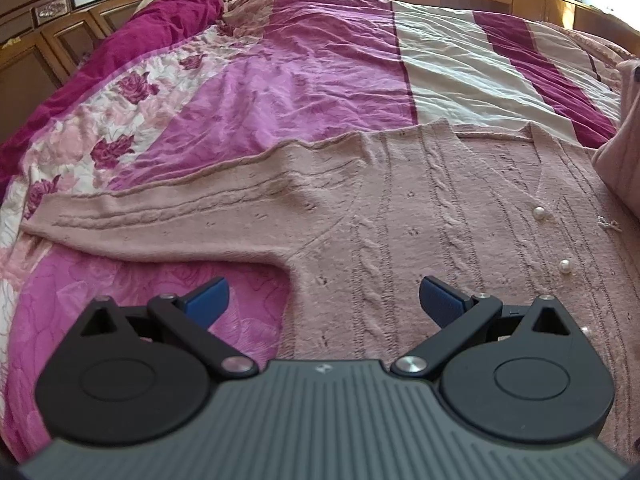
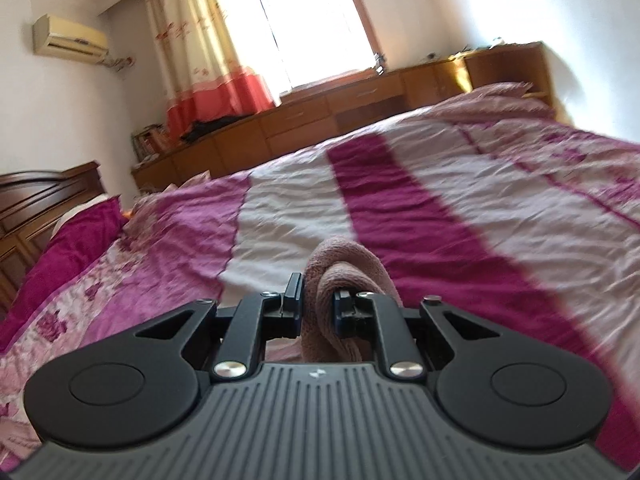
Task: Fold small clothes
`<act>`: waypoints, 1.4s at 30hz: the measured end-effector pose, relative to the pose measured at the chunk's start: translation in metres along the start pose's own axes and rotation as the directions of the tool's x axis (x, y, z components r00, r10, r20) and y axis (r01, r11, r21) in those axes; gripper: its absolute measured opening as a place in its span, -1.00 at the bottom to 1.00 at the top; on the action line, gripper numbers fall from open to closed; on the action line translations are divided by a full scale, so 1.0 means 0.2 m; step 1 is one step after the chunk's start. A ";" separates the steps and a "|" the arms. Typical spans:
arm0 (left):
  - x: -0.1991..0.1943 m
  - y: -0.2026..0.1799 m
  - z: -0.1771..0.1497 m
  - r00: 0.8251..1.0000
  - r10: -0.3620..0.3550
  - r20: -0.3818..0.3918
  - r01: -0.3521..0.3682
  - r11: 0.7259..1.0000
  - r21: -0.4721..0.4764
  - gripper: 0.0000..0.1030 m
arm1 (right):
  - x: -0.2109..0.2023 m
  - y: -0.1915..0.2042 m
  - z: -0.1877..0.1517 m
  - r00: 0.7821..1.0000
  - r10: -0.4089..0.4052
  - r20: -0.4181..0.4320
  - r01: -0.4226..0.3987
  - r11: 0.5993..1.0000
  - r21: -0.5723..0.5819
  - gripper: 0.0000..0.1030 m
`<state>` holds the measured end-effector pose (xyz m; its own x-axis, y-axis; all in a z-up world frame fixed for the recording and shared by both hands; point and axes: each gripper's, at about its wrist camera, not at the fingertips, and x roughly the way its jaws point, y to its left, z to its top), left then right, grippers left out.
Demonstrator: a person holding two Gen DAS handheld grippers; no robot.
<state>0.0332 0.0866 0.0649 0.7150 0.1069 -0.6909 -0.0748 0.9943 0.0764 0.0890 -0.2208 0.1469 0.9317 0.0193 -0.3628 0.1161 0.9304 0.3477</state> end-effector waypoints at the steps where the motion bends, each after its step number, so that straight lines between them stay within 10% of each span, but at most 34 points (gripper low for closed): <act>1: 0.01 0.01 -0.01 1.000 0.000 -0.002 0.000 1.000 -0.008 1.00 | 0.02 0.04 -0.04 1.000 0.007 -0.014 -0.007 1.000 -0.007 -0.70; 22: 0.10 0.16 -0.08 0.999 0.024 -0.038 -0.026 0.998 -0.056 1.00 | 0.39 0.25 -0.67 0.945 0.097 -0.313 -0.108 0.994 -0.019 -0.66; 30: 0.10 0.11 -0.08 0.999 0.012 -0.034 -0.013 0.999 -0.036 1.00 | 0.37 0.25 -0.67 0.914 0.197 -0.355 -0.202 0.979 0.022 0.19; 42: 0.04 -0.04 -0.02 0.999 -0.031 0.011 0.031 0.999 0.023 1.00 | 0.06 0.03 -0.56 0.915 0.162 -0.368 -0.164 0.986 0.027 0.31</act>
<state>0.0356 0.0797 0.0561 0.7243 0.0762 -0.6853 -0.0367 0.9967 0.0721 0.0619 -0.1748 0.0484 0.7449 0.3035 -0.5942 -0.0290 0.9044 0.4256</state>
